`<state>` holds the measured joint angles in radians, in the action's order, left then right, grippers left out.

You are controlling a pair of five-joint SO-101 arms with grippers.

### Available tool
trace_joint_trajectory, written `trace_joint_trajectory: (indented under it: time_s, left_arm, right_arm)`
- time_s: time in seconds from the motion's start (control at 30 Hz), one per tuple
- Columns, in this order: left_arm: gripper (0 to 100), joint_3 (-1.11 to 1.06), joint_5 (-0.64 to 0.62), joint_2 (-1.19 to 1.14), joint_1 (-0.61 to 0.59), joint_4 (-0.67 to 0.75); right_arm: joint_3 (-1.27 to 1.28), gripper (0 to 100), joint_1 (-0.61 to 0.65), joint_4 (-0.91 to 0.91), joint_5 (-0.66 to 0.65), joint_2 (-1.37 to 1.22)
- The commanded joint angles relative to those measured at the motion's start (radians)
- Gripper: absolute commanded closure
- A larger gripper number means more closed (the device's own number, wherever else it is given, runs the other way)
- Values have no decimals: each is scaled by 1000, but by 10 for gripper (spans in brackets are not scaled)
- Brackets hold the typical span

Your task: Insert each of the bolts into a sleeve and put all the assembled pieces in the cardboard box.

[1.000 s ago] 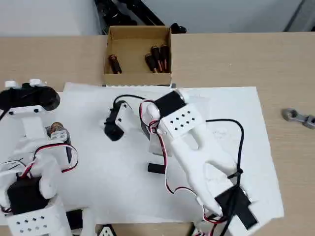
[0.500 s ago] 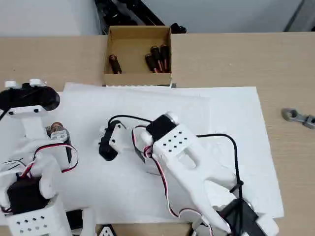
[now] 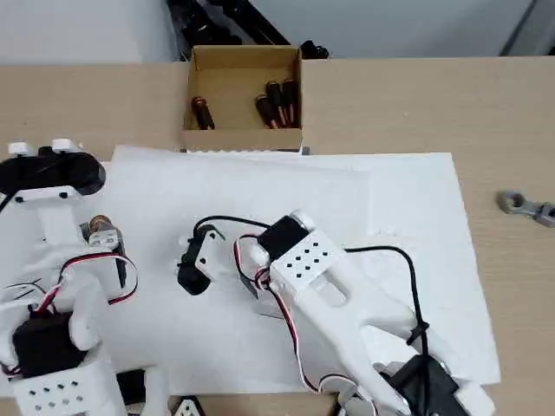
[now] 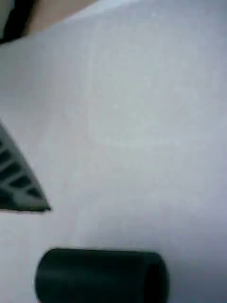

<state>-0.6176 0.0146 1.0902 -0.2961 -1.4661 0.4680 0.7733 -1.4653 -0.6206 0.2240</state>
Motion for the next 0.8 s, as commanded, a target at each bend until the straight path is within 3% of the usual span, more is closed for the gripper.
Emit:
trace_joint_trajectory:
  time_s: [0.0,0.77]
  left_arm:
    - [994,2,9,8,0,-2]
    - [994,2,9,9,0,-3]
  right_arm:
    - [2,715,18,19,9,42]
    - [336,715,18,403,-3,31]
